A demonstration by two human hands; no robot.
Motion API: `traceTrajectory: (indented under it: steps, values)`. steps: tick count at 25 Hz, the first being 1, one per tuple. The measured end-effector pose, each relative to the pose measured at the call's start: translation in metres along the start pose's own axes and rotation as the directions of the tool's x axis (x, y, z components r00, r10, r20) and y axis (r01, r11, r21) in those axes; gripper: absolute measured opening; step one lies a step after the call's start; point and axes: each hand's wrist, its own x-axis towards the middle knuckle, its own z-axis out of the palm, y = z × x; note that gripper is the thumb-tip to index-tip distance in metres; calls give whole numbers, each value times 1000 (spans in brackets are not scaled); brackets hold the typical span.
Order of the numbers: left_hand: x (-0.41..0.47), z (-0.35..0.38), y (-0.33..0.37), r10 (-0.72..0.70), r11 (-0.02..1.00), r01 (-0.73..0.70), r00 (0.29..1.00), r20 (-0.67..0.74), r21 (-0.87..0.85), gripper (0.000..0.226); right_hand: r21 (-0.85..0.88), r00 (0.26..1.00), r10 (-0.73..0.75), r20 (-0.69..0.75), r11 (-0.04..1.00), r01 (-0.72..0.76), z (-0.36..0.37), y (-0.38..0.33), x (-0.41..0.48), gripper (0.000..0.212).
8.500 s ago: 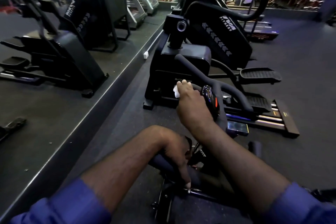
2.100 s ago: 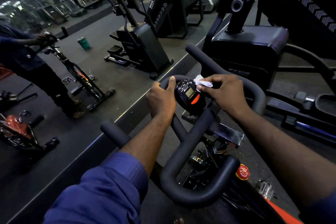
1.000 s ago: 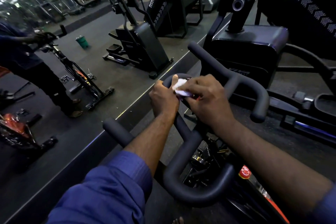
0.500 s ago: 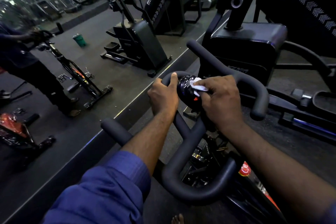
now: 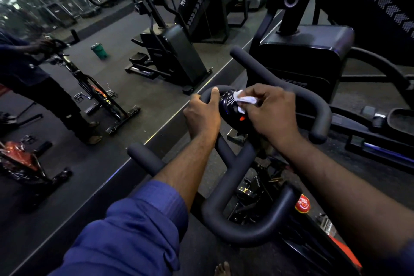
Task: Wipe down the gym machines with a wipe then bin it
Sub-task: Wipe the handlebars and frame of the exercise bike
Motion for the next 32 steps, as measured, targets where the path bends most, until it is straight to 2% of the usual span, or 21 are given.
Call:
traceTrajectory:
  steps: [4, 9, 11, 13, 14, 15, 17, 21, 23, 26, 28, 29, 32]
  values:
    - [0, 1, 1, -4, 1000, 4, 1000, 0, -12, 48, 83, 999, 35, 36, 996, -38, -2, -5, 3, 20]
    - [1, 1, -1, 15, 1000, -15, 1000, -1, -1, 51, 60, 1000, 4, 21, 998, -5, -1, -12, -6, 28]
    - [1, 2, -2, 16, 1000, -16, 1000, -3, 5, 52, 30, 987, -149, 53, 989, 148, 0, -13, -8, 30]
    - [0, 1, -4, 41, 999, -41, 999, 6, 23, 51, 13, 916, -356, 182, 933, 360, 2, -12, 2, 27]
    - [0, 1, -4, 44, 999, -44, 999, 14, 22, 50, 0, 892, -391, 227, 916, 402, 4, -9, 11, 26]
    - [1, 1, -3, 35, 999, -35, 999, 17, 14, 49, -13, 911, -348, 221, 933, 359, 4, -4, 20, 31]
    - [2, 2, -4, 16, 1000, -16, 1000, 11, 5, 49, -18, 978, -147, 148, 988, 151, 1, 16, 24, 36]
    - [2, 4, -4, 35, 999, -35, 999, 16, 10, 49, -49, 990, 126, 63, 991, -123, -11, 48, -22, 28]
    - [4, 5, -6, 36, 999, -36, 999, 22, 20, 50, -28, 994, 111, 24, 994, -110, -13, 46, -49, 26]
    - [2, 3, -4, 35, 999, -35, 999, 29, 10, 53, -72, 999, -34, 9, 997, 34, -14, 38, -58, 30]
    - [1, 3, -3, 29, 999, -30, 999, 30, 29, 53, -44, 997, 39, -70, 998, -42, -13, 33, -48, 25]
    - [0, 2, -3, 30, 999, -31, 999, 23, 42, 53, -39, 996, 53, -70, 998, -56, -12, 30, -46, 26]
    - [0, 2, -1, 34, 999, -35, 999, 13, 26, 55, -64, 996, -82, 27, 994, 84, -9, 27, -54, 31]
